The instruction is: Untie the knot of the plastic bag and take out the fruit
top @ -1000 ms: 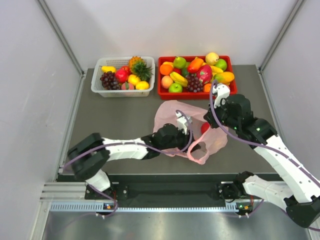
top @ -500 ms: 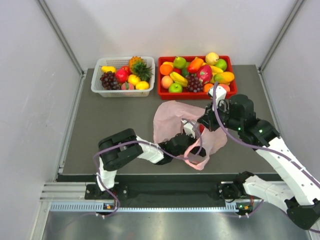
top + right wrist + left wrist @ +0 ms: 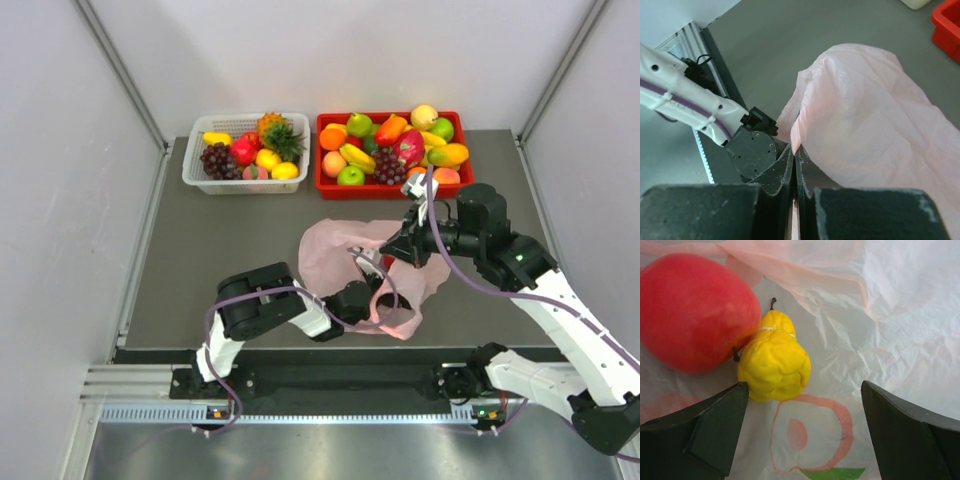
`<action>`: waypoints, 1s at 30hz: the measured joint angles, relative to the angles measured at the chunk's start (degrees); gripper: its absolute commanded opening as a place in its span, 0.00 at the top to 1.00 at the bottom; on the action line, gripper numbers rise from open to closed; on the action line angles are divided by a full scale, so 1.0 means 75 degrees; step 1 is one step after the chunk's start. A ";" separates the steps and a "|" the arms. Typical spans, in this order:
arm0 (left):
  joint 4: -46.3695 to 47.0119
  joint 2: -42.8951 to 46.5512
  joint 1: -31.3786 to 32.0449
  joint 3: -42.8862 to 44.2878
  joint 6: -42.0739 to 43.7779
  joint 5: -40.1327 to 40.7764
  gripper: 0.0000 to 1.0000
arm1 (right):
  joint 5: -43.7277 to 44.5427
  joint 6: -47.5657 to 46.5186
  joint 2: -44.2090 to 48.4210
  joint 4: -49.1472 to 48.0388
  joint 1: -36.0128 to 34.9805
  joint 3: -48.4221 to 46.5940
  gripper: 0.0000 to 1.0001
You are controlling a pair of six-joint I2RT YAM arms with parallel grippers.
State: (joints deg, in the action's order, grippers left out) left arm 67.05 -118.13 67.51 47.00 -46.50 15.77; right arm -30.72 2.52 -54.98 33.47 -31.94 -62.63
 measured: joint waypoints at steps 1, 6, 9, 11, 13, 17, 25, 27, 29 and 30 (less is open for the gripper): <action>0.0108 -0.0003 0.0009 -0.0070 -0.0032 0.0073 0.01 | -0.0128 -0.0029 0.0000 -0.0035 0.0000 -0.0026 1.00; -0.0344 0.0052 0.0041 -0.0087 -0.0248 0.0656 0.01 | -0.0347 -0.0114 0.0000 -0.0117 0.0000 -0.0073 1.00; -0.1201 0.0119 0.0041 0.0233 -0.0344 0.0903 0.01 | -0.0338 -0.0114 0.0000 -0.0119 0.0000 -0.0073 1.00; -0.1588 0.0157 0.0041 0.0388 -0.0388 0.1029 0.01 | -0.0326 -0.0111 -0.0003 -0.0117 0.0000 -0.0073 1.00; -0.2034 0.0166 0.0041 0.0600 -0.0391 0.1102 0.01 | -0.0318 -0.0114 -0.0003 -0.0119 0.0000 -0.0073 1.00; -0.2506 0.0163 0.0035 0.0944 -0.0393 0.1075 0.01 | -0.0280 -0.0111 -0.0006 -0.0119 0.0000 -0.0073 1.00; -0.2477 -0.0157 -0.0184 0.1230 -0.0551 0.0513 0.72 | -0.0076 -0.0108 -0.0003 -0.0117 0.0000 -0.0073 1.00; -0.2416 -0.0189 -0.0245 0.1172 -0.0536 0.0382 0.82 | -0.0012 -0.0105 -0.0003 -0.0117 0.0000 -0.0070 1.00; -0.2349 -0.0187 -0.0289 0.1093 -0.0495 0.0297 0.92 | 0.0070 -0.0079 0.0015 -0.0117 0.0000 -0.0064 1.00; -0.2308 -0.0187 -0.0303 0.1052 -0.0472 0.0265 0.97 | 0.0122 -0.0067 0.0026 -0.0119 0.0000 -0.0064 1.00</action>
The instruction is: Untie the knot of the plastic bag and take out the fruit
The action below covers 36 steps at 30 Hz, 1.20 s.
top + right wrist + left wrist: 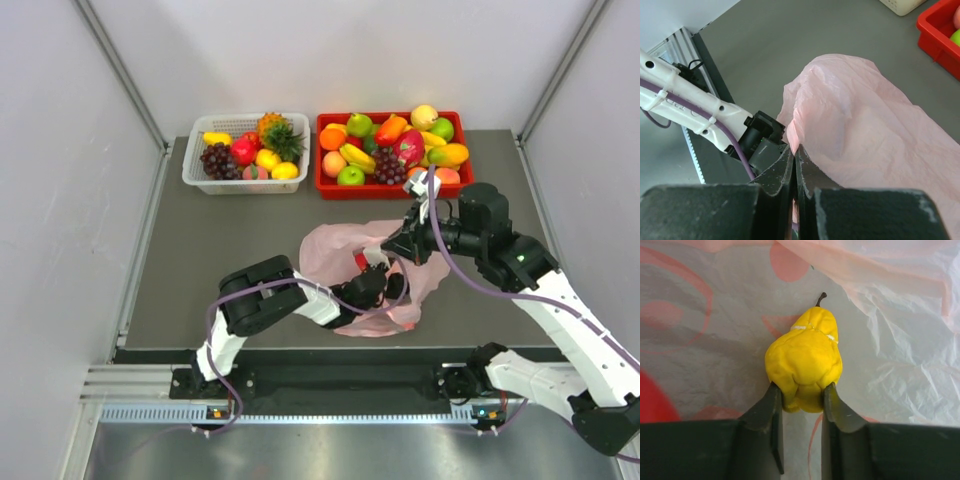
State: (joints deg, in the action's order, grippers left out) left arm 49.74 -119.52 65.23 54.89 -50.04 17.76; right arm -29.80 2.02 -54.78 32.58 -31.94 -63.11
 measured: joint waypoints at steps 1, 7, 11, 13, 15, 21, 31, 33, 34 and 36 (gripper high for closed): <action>0.0032 0.0000 -0.0006 -0.0050 0.0041 -0.0023 1.00 | 0.0047 0.0009 0.0015 0.0000 0.0000 0.0003 1.00; 0.0050 0.0446 0.0020 -0.0504 0.0254 -0.0105 0.98 | 0.0475 0.0087 0.0166 -0.0009 0.0000 0.0017 1.00; -0.0402 0.1306 0.0108 -0.0673 0.0545 -0.0105 0.66 | 0.0737 0.0102 0.0251 -0.0020 0.0000 0.0017 1.00; -0.0714 0.1792 0.0160 -0.0673 0.0699 -0.0102 0.50 | 0.0836 0.0105 0.0256 -0.0026 0.0000 0.0017 1.00; -0.1093 0.2218 0.0192 -0.0667 0.0822 -0.0050 0.50 | 0.0906 0.0105 0.0254 -0.0026 0.0000 0.0017 1.00; -0.1649 0.2576 0.0213 -0.0694 0.1105 0.0195 0.97 | 0.1005 0.0108 0.0254 -0.0026 0.0000 0.0017 1.00; -0.2553 0.3360 0.0219 -0.1253 0.1122 0.0376 1.00 | 0.1311 0.0131 0.0259 -0.0058 0.0000 0.0108 1.00; -0.2920 0.3800 0.0236 -0.1309 0.1122 0.0385 1.00 | 0.1498 0.0163 0.0254 -0.0050 0.0000 0.0117 1.00; -0.3069 0.4057 0.0251 -0.1358 0.1110 0.0385 1.00 | 0.1641 0.0198 0.0254 -0.0067 0.0000 0.0117 1.00; -0.3471 0.4625 0.0268 -0.1495 0.1090 0.0367 1.00 | 0.2057 0.0294 0.0254 -0.0117 0.0000 0.0131 1.00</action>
State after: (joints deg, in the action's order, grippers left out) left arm 23.70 -84.84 67.24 43.68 -41.87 20.51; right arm -14.37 4.23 -52.88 31.70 -31.94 -62.13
